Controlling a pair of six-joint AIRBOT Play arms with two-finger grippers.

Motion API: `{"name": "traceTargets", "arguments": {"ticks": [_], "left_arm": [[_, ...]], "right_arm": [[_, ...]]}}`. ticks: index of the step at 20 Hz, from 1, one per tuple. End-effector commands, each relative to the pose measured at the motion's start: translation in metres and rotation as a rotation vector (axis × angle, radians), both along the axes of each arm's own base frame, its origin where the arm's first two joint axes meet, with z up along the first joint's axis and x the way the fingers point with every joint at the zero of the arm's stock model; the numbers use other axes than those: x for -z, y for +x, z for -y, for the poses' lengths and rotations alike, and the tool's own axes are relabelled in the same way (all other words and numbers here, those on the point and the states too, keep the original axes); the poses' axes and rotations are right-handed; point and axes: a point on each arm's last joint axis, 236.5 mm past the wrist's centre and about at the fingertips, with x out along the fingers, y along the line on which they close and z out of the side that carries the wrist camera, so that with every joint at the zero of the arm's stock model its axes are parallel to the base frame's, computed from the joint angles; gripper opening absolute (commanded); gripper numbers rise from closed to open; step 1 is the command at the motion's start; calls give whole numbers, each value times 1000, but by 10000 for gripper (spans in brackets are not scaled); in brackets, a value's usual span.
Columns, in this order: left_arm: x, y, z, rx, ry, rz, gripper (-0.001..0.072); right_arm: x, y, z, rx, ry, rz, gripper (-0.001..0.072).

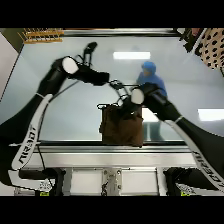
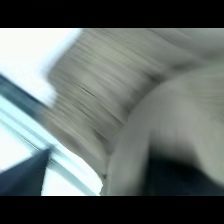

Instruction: Fold the clothes and pants, and hang the long-sleeved shirts on hangers.

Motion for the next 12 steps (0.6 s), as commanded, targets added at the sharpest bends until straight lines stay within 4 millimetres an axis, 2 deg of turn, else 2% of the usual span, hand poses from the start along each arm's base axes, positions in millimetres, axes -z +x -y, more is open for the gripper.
{"name": "traceTargets", "arguments": {"ticks": [1,2,3,5,7,9,11,12], "left_arm": [[-37,14,-74,-115,0,43,5],[-45,15,-90,-144,-2,52,5],[-52,16,-104,-169,-2,61,5],[-63,14,-119,-194,-3,75,5],[-66,11,-120,-192,-2,75,6],[-61,2,-110,-163,3,52,5],[-41,-11,-96,-133,11,26,5],[-28,-20,-89,-120,15,1,5]], "right_arm": [[3,-22,-119,-253,204,142,720],[0,-27,-128,-305,199,168,720],[-4,-27,-128,-324,184,190,720],[-7,-16,-101,-294,95,201,715],[-11,4,-56,-241,-16,211,715],[-14,20,-9,-150,-49,196,715],[-3,26,55,-30,-86,154,715],[8,24,93,44,-111,120,715]]}}
